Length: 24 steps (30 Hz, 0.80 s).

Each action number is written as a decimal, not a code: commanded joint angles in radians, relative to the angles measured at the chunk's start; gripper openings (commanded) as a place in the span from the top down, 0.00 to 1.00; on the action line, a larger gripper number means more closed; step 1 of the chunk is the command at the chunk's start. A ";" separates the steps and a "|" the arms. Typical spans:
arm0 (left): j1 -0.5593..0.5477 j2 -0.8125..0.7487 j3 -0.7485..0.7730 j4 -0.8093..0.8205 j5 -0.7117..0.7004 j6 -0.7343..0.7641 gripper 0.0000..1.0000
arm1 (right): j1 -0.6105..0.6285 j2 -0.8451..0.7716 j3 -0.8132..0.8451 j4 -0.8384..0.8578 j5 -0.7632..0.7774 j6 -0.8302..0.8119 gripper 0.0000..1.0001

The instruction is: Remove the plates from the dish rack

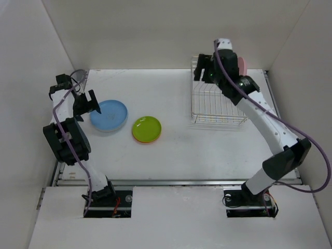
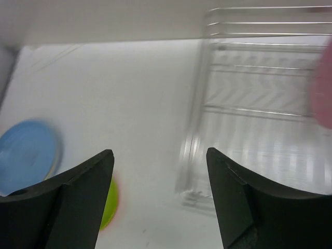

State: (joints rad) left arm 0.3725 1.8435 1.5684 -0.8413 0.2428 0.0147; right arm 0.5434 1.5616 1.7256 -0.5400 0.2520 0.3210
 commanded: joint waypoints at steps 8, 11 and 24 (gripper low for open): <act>-0.004 -0.306 -0.053 0.033 -0.060 0.027 0.00 | -0.390 0.337 0.357 -0.117 0.390 -0.010 0.18; -0.026 -0.343 -0.076 0.042 -0.115 0.051 0.00 | -0.442 0.466 0.420 -0.094 0.376 -0.019 0.14; -0.073 -0.385 -0.151 0.011 -0.132 0.090 0.00 | -0.474 0.529 0.353 0.073 0.452 -0.097 0.56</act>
State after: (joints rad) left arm 0.3031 1.5097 1.4200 -0.8173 0.1150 0.0818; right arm 0.0509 2.2147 2.1208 -0.5976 0.6117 0.2810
